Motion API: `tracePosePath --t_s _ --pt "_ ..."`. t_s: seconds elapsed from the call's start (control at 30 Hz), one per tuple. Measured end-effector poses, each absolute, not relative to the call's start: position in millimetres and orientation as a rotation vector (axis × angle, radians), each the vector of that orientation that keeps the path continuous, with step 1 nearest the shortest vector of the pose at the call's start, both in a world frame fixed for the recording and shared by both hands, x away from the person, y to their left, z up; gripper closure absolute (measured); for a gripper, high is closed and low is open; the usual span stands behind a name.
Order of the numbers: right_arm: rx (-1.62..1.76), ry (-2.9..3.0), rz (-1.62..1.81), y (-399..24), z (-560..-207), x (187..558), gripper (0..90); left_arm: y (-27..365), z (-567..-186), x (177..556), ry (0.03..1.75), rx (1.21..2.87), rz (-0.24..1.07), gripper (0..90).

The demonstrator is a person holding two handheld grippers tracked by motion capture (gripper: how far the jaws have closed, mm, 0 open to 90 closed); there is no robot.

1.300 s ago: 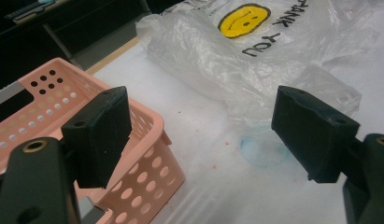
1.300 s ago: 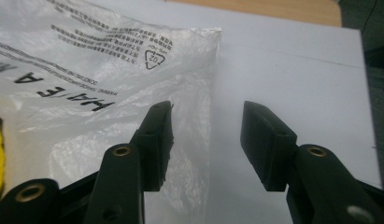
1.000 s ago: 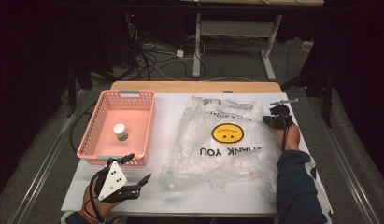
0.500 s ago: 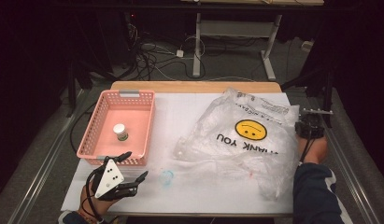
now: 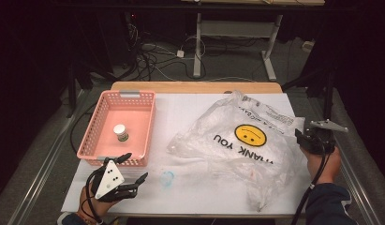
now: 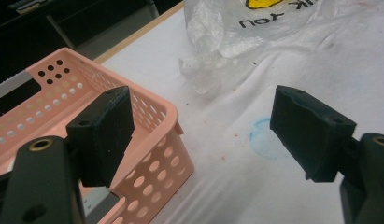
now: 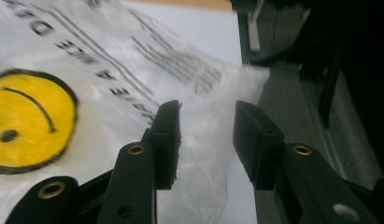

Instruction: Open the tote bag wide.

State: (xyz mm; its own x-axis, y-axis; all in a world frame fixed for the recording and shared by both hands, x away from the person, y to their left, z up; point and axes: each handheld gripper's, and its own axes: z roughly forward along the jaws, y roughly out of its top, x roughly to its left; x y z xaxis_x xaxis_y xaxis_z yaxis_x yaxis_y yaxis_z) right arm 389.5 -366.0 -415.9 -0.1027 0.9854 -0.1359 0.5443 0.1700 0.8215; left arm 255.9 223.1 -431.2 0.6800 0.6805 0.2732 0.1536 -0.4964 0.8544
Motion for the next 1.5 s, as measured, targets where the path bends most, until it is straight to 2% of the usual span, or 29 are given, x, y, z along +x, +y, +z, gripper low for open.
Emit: tracePosePath --t_s 0.13,0.33,0.63,0.77,0.8,0.83,0.87,0.93,0.97,1.03,1.07,1.13,1.23,1.43,1.5 --pt "1.347 1.784 0.892 -352.6 -402.6 381.0 57.3 222.8 -433.4 257.6 0.645 2.030 0.756 21.0" --pt "1.030 2.068 1.107 -295.5 -384.1 358.7 52.6 219.7 -436.2 258.2 0.649 2.047 0.761 19.7" --pt "0.702 2.446 1.125 -218.8 -403.8 336.4 41.0 218.2 -439.3 258.9 0.653 2.060 0.740 19.4" --pt "0.679 2.501 1.054 -207.4 -414.3 336.9 41.0 217.5 -439.9 259.1 0.648 2.069 0.738 19.4" --pt "0.661 2.521 0.996 -203.5 -419.9 338.3 45.7 217.4 -440.2 259.4 0.648 2.070 0.738 19.5" --pt "0.661 2.521 0.996 -203.5 -419.9 338.3 45.7 217.4 -440.4 259.6 0.647 2.071 0.736 19.5" --pt "0.637 2.536 0.916 -200.4 -425.1 340.3 54.4 217.1 -440.8 260.0 0.648 2.070 0.732 19.4" --pt "0.626 2.537 0.890 -199.2 -427.7 341.4 57.5 216.6 -441.2 260.5 0.649 2.074 0.731 19.5" --pt "0.628 2.540 0.852 -198.4 -431.0 343.8 65.4 216.4 -441.2 260.6 0.647 2.074 0.728 19.4" --pt "0.626 2.550 0.830 -197.5 -433.7 345.6 71.5 215.8 -441.2 260.5 0.642 2.076 0.727 19.5" --pt "0.626 2.550 0.830 -197.5 -433.7 345.6 71.5 215.6 -441.1 260.5 0.642 2.078 0.727 19.5" --pt "0.592 2.572 0.785 -196.3 -434.8 345.6 81.2 215.4 -441.3 260.4 0.640 2.079 0.726 19.4" --pt "0.580 2.562 0.776 -195.5 -431.7 343.6 88.9 215.0 -441.7 260.6 0.641 2.085 0.724 19.5" --pt "0.607 2.455 0.872 -199.2 -414.7 337.1 90.0 215.2 -441.6 260.3 0.642 2.085 0.726 19.6" --pt "0.617 2.436 0.903 -201.6 -410.1 335.4 80.4 215.0 -441.7 260.4 0.641 2.086 0.724 19.6"
